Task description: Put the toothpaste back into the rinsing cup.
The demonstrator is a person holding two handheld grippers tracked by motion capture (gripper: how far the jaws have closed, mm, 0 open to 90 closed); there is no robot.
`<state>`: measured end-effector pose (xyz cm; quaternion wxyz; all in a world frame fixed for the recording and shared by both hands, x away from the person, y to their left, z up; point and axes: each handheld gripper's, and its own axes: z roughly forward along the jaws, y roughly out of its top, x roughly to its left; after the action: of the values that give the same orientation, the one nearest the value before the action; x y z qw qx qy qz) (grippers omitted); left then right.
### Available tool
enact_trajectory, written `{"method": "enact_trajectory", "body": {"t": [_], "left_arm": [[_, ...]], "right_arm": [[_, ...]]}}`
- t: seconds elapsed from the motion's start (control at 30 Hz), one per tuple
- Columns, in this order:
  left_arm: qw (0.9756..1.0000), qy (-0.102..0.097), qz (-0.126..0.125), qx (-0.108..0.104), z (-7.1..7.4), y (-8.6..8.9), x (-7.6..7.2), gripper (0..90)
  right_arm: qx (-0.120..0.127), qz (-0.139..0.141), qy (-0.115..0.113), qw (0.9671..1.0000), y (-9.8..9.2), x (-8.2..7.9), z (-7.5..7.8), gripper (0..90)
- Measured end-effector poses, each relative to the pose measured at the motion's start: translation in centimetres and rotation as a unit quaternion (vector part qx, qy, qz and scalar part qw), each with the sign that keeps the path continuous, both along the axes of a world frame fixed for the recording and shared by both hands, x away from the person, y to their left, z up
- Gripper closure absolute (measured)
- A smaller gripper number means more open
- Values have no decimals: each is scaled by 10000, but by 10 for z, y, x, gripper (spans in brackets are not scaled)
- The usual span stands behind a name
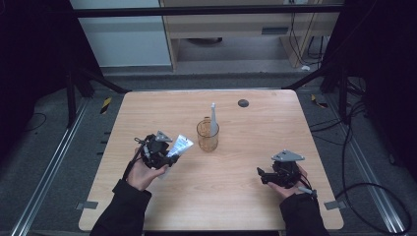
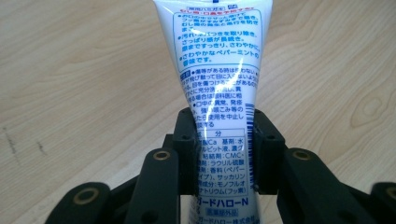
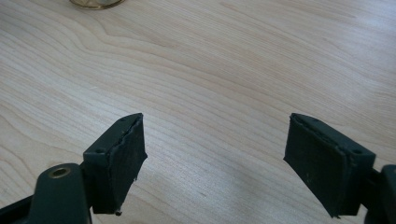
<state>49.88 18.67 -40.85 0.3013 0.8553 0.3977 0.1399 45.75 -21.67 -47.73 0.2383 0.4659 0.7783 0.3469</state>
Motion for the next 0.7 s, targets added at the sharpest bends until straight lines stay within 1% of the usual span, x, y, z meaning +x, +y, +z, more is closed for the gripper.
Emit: {"method": "enact_trajectory", "body": {"t": [0.1, 0.23, 0.33, 0.43, 0.47, 0.57, 0.7], "left_arm": [[9997, -187, 106, -112, 5, 3, -1, 679], [9985, -441, 222, -236, 12, 6, -1, 680], [9977, -542, 314, -277, 17, 8, 2, 681], [9962, -641, 422, -402, 22, 9, 6, 681], [9954, -715, 465, -444, 24, 10, 7, 681], [9935, -848, 536, -534, 29, 10, 11, 682], [9894, -1108, 667, -668, 36, 8, 15, 682]], "right_arm": [[-4, -13, -27, 10000, -1, 0, 1, 200], [0, -42, -78, 10000, -1, 0, 1, 196], [7, -67, -73, 10000, -1, 0, 0, 190], [39, -95, -63, 9999, 0, 0, 0, 182], [24, -89, -80, 9999, -1, 0, 0, 181], [22, -92, -86, 9999, -1, 0, 0, 180], [25, -103, -106, 9999, -1, 0, 0, 177]]}}
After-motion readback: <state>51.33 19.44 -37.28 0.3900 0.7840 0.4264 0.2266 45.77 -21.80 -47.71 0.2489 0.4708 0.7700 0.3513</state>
